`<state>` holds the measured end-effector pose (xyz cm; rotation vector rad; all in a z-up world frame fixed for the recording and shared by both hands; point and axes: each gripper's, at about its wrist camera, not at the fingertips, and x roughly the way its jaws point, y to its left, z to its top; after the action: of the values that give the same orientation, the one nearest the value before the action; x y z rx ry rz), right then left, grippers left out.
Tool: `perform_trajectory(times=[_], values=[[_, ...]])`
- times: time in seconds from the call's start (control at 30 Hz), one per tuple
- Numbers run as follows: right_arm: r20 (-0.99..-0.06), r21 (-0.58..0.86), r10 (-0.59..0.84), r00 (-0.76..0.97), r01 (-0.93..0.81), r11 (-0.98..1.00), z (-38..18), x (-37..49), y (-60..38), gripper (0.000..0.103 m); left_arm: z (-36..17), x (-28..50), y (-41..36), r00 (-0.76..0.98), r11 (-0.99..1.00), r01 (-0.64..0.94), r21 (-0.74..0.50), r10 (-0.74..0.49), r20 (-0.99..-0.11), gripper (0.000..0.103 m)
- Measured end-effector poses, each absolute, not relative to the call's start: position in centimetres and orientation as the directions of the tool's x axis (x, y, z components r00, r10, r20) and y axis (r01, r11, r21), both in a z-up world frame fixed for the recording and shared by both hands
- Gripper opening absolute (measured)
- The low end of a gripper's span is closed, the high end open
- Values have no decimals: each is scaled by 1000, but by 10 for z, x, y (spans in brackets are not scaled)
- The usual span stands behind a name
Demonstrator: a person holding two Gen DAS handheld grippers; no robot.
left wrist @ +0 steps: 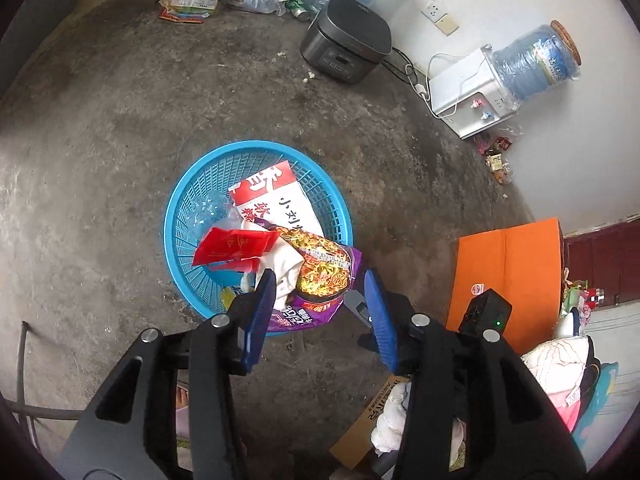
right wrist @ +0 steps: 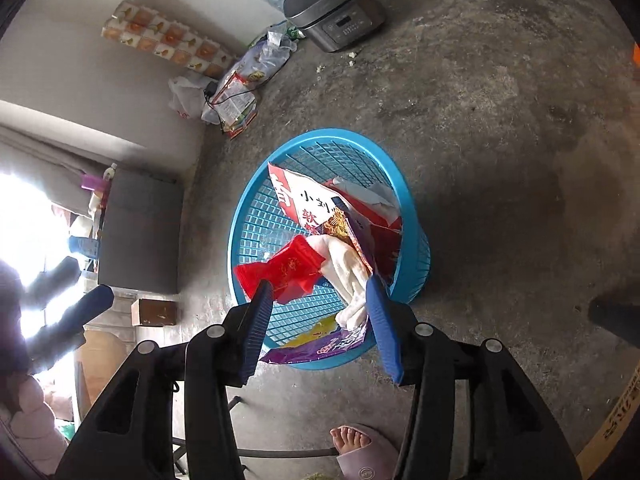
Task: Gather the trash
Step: 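Open both grippers over the blue wastebasket to drop wrapper and glove, then move both grippers back to the table toward the remaining trash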
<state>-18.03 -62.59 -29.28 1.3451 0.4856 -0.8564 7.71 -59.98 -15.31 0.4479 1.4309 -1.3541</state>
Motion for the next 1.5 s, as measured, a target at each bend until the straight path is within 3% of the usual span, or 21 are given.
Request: perform_trajectory(times=[0.2, 0.5, 0.73, 0.97, 1.07, 1.5], values=[[-701, 661, -338, 627, 750, 22, -255, -201, -611, 48, -99, 77, -575, -341, 224, 846, -484, -471, -814, 51], [-608, 574, -433, 665, 745, 339, -142, -158, -569, 48, 23, 76, -471, -257, 127, 881, -456, -682, -685, 67], [-506, 487, -446, 739, 671, 559, -63, -117, -502, 66, 90, 91, -347, 12, 274, 895, -351, -803, -596, 84], [-441, 321, -435, 785, 590, 741, -2, -77, -433, 90, 120, 121, -223, 316, 527, 795, -300, -782, -537, 92], [-425, 272, -429, 797, 564, 780, 16, -66, -409, 94, 124, 133, -175, 413, 613, 729, -304, -749, -518, 93], [-375, 228, -355, 856, 457, 860, 62, -54, -339, 95, 139, 140, -38, 658, 773, 557, -304, -634, -406, 94]])
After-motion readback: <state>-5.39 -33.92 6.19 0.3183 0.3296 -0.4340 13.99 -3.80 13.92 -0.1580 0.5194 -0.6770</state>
